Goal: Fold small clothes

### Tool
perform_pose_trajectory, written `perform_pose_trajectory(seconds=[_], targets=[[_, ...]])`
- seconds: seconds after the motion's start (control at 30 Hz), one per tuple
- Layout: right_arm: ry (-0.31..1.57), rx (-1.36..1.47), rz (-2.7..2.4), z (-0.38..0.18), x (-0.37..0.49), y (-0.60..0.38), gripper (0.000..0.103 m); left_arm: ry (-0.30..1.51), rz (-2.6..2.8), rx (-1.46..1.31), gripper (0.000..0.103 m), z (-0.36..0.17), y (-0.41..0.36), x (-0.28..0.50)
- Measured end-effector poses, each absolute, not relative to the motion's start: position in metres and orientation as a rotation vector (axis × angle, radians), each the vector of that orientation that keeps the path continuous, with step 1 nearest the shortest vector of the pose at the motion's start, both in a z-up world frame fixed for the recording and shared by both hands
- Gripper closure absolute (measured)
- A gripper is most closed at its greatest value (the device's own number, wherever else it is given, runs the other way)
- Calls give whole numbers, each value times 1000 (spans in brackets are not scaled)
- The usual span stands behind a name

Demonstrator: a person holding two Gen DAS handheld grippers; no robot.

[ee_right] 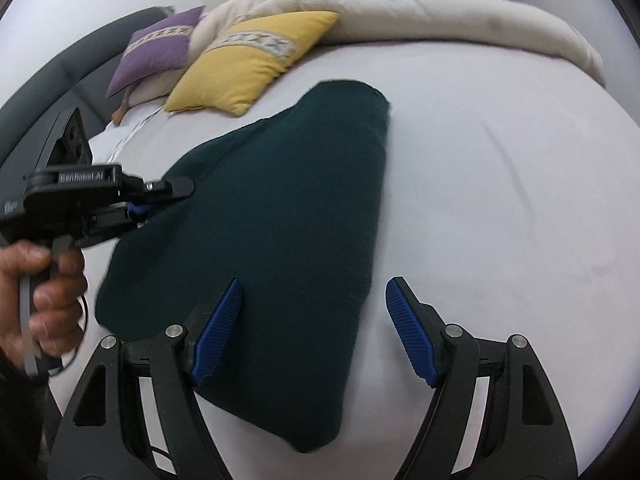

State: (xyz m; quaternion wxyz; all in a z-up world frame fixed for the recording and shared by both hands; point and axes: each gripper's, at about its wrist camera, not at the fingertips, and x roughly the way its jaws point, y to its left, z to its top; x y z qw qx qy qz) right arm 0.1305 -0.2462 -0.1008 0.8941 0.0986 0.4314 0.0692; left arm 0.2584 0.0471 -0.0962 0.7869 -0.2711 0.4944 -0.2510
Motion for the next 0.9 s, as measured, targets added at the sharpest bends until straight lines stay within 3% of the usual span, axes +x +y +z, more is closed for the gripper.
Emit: perform_pose_trajectory(seconds=[0.5, 0.67, 0.77, 0.9], targets=[[916, 41, 221, -100, 143, -157, 30, 1068, -461, -601, 89, -124, 117, 267], [957, -18, 197, -118, 150, -149, 29, 1076, -417, -611, 80, -150, 114, 266], [937, -25, 214, -123, 144, -155, 29, 1046, -376, -596, 74, -138, 120, 256], [928, 93, 239, -110, 134, -176, 31, 888, -315, -443, 74, -91, 117, 228]])
